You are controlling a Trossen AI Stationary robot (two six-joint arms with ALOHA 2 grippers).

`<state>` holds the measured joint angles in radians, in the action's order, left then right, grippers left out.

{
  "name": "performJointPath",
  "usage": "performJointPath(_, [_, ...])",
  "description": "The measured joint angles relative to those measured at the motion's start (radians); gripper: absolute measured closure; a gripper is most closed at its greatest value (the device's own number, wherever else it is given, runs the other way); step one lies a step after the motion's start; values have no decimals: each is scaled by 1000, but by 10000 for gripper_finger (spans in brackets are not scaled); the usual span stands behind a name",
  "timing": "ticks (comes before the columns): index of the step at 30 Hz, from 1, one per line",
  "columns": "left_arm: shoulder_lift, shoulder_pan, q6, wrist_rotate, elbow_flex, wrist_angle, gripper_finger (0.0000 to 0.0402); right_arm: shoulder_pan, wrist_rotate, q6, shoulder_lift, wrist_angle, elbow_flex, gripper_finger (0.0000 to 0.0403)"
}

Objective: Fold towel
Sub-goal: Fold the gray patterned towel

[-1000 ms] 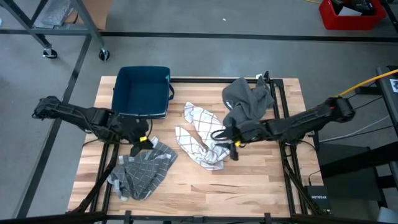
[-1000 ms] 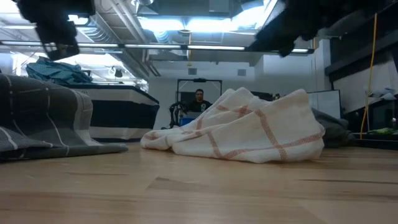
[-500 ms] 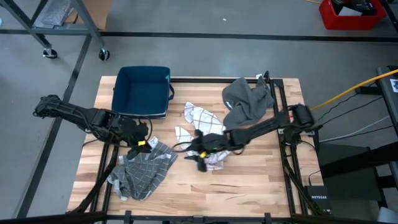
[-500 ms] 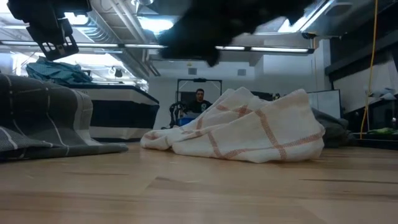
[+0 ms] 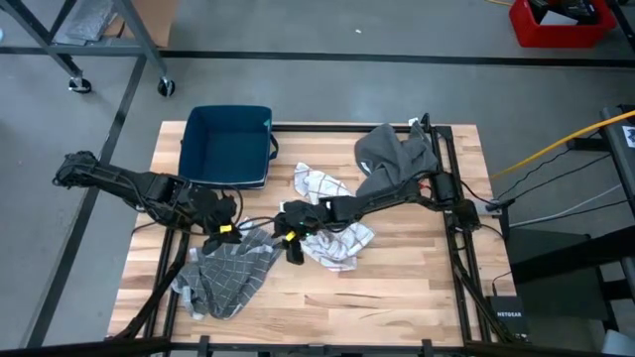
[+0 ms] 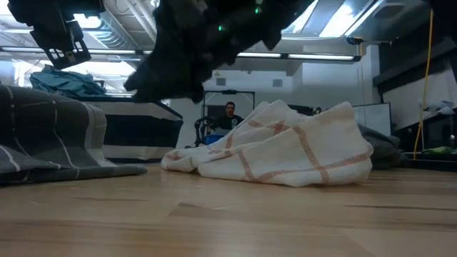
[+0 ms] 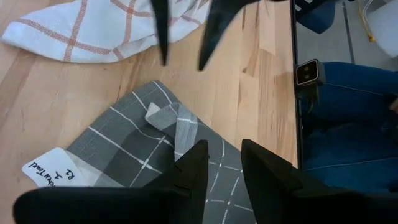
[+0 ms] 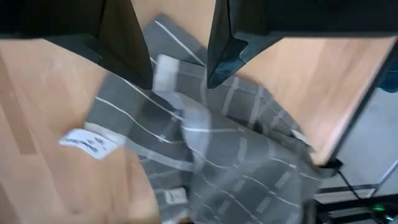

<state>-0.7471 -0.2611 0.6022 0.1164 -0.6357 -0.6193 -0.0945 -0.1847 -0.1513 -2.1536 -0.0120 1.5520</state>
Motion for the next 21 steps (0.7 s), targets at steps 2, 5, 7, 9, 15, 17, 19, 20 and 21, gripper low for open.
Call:
performJointPath(2, [0, 0, 0, 0, 0, 1, 314, 11, -27, 0, -18, 11, 0, 244])
performJointPath(5, [0, 0, 0, 0, 0, 2, 314, 19, -68, 0, -44, 22, 0, 244])
performJointPath(7, [0, 0, 0, 0, 0, 2, 314, 20, -70, 2, -57, 22, 0, 244])
performJointPath(9, [0, 0, 0, 0, 0, 2, 314, 18, -71, 19, -65, 24, 0, 244])
performJointPath(15, [0, 0, 0, -7, 0, 3, 314, 16, -70, 81, -95, 138, 1, 244])
performJointPath(17, [0, 0, 0, -8, 0, 3, 314, 16, -70, 81, -106, 172, 1, 244])
performJointPath(19, [0, 0, 0, -8, 0, 3, 314, 16, -69, 85, -111, 180, 0, 244])
performJointPath(20, [0, 0, 0, -8, 0, 3, 314, 17, -65, 96, -112, 182, 0, 244])
performJointPath(21, [0, 0, 0, -8, 0, 3, 314, 17, -61, 108, -112, 182, 0, 244])
